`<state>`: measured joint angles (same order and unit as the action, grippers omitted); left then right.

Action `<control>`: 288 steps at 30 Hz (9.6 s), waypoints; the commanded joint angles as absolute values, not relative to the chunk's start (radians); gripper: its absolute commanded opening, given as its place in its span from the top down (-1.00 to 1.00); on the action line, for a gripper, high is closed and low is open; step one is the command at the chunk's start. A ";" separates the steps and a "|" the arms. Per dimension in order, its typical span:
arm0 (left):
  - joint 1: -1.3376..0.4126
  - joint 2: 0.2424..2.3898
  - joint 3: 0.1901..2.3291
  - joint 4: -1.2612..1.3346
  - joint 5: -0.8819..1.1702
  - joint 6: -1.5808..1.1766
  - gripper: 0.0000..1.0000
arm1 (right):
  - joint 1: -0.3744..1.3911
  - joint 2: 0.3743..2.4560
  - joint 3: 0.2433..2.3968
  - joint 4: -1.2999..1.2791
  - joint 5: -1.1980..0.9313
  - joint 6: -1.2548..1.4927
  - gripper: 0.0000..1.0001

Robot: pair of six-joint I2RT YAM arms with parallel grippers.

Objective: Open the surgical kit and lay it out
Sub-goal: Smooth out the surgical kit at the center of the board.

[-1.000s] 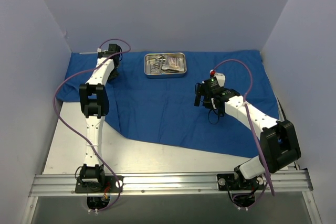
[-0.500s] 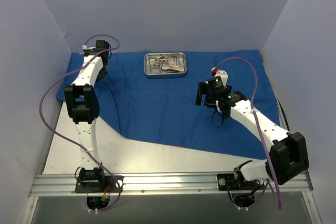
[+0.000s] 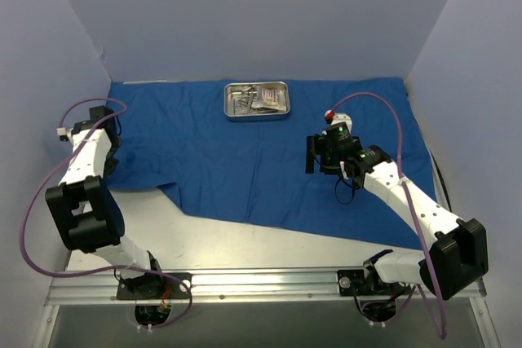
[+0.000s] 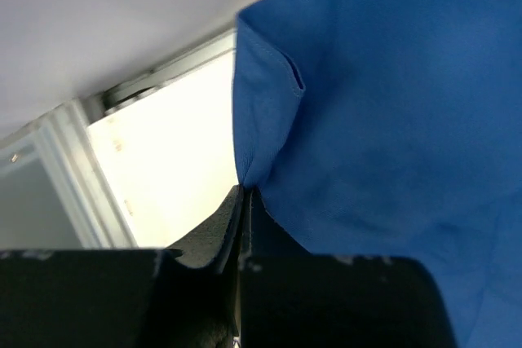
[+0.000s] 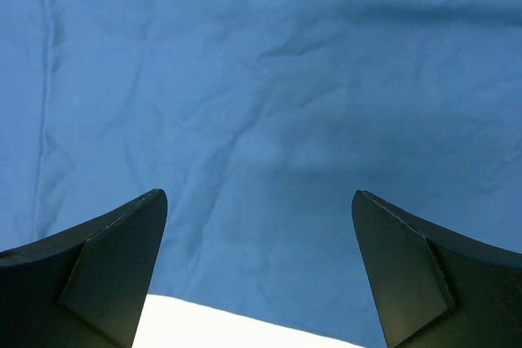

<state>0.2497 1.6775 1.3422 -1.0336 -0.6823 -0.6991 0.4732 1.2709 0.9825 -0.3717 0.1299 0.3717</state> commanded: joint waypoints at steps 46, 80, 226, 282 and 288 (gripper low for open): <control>0.301 1.085 1.143 -1.012 -0.514 -0.486 -0.88 | 1.042 1.836 1.121 -0.364 0.169 0.436 -0.90; 0.241 1.383 1.131 -0.879 -0.362 -0.574 -0.88 | 0.682 1.451 1.051 -0.560 0.284 0.618 -0.93; 0.141 2.060 1.537 -0.874 -0.258 -0.618 -0.88 | 0.017 2.031 1.264 -0.294 0.330 0.566 -0.79; 0.317 1.985 1.483 -0.913 -0.429 -0.610 -0.89 | 0.730 1.674 0.951 -0.348 0.183 0.569 -0.79; 0.391 1.983 1.424 -0.925 -0.431 -0.641 -0.89 | 0.747 1.648 0.879 -0.359 0.172 0.598 -0.80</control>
